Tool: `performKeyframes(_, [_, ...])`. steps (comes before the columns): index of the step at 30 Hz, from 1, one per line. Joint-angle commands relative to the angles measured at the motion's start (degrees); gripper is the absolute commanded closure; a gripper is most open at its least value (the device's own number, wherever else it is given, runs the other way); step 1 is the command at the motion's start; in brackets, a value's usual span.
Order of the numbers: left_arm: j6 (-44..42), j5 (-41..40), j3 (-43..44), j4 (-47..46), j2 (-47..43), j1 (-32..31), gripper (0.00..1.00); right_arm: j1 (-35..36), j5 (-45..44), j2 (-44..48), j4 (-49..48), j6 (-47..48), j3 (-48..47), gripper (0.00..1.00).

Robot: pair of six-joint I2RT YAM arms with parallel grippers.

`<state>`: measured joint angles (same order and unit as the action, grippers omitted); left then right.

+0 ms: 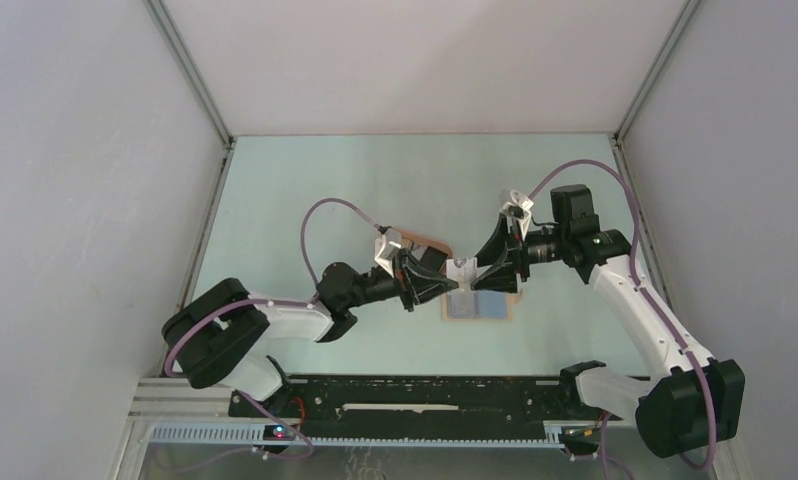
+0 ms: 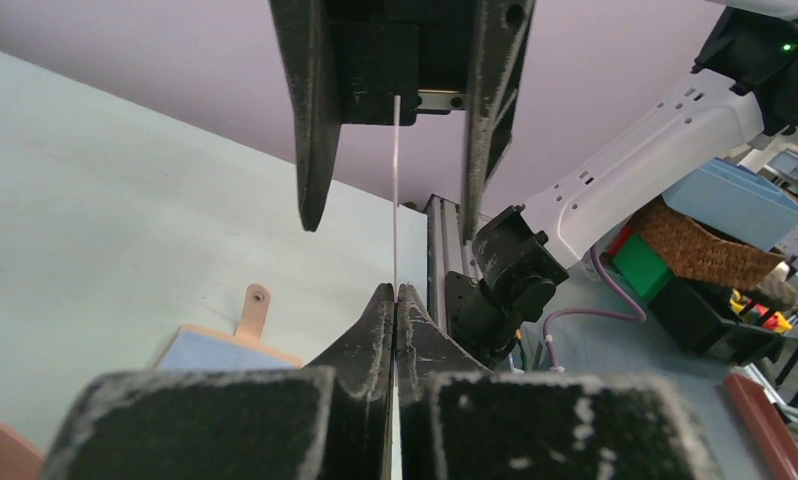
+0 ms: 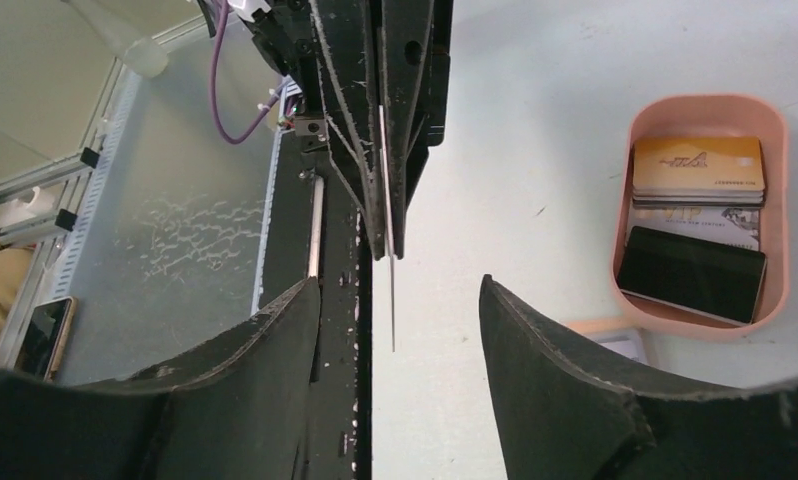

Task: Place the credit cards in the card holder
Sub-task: Insert the credit card into the card holder.

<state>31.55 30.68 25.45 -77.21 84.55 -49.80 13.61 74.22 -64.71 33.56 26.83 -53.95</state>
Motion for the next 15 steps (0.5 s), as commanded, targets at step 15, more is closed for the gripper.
performKeyframes(15, [-2.5, 6.1, 4.7, 24.1, -5.3, 2.1, 1.00, -0.1, -0.8, -5.0, 7.1, 2.5, -6.2, 0.46])
